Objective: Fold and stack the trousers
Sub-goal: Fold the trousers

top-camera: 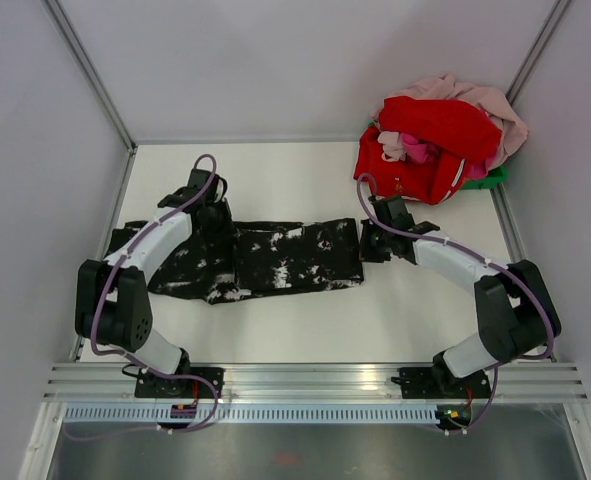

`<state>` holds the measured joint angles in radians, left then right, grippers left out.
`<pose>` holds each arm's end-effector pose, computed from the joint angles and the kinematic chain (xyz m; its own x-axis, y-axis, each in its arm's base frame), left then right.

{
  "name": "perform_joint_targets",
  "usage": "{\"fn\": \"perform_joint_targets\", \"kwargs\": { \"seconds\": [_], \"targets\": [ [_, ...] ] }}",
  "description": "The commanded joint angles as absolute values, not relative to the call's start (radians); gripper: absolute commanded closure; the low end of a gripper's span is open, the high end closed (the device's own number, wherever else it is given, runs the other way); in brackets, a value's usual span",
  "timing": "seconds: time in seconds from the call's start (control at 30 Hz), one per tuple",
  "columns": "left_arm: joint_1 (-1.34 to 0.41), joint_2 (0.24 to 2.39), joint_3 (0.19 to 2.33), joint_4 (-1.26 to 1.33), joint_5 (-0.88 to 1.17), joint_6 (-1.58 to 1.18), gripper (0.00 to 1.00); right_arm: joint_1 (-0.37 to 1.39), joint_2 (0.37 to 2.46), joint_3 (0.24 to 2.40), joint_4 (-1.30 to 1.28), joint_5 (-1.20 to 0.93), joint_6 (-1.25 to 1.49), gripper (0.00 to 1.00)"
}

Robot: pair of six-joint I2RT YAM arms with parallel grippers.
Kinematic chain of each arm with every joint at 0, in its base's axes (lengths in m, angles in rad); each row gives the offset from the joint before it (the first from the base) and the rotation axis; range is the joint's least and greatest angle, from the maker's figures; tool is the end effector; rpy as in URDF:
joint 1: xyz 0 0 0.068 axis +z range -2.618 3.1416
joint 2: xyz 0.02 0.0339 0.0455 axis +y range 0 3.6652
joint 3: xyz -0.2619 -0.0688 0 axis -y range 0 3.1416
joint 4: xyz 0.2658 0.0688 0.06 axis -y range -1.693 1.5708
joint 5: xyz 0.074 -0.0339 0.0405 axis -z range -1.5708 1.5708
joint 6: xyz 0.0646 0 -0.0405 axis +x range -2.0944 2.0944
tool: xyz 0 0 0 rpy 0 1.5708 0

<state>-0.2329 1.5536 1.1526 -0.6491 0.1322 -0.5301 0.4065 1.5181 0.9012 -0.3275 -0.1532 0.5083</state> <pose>0.3408 -0.0896 0.2071 -0.8762 -0.3073 -0.3714 -0.1743 0.9203 -0.3502 0.3070 0.1429 0.1585 -0.8802 0.1447 -0.4519 -0.0510 0.9180 0.3933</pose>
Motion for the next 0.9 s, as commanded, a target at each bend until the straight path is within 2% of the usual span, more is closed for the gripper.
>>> {"fn": "perform_joint_targets", "kwargs": {
  "seconds": [0.0, 0.47, 0.87],
  "targets": [
    [-0.229, 1.580, 1.123, -0.617, 0.117, -0.569, 0.98, 0.419, 1.508, 0.881, -0.281, -0.172, 0.508, 1.00],
    [-0.230, 1.730, 1.117, -0.494, 0.109, -0.572, 0.98, 0.433, 1.654, 0.830, -0.187, -0.150, 0.509, 1.00],
    [-0.230, 1.730, 1.111, -0.427, 0.146, -0.578, 0.98, 0.433, 1.573, 0.900, -0.299, -0.106, 0.483, 0.98]
  ]
}}
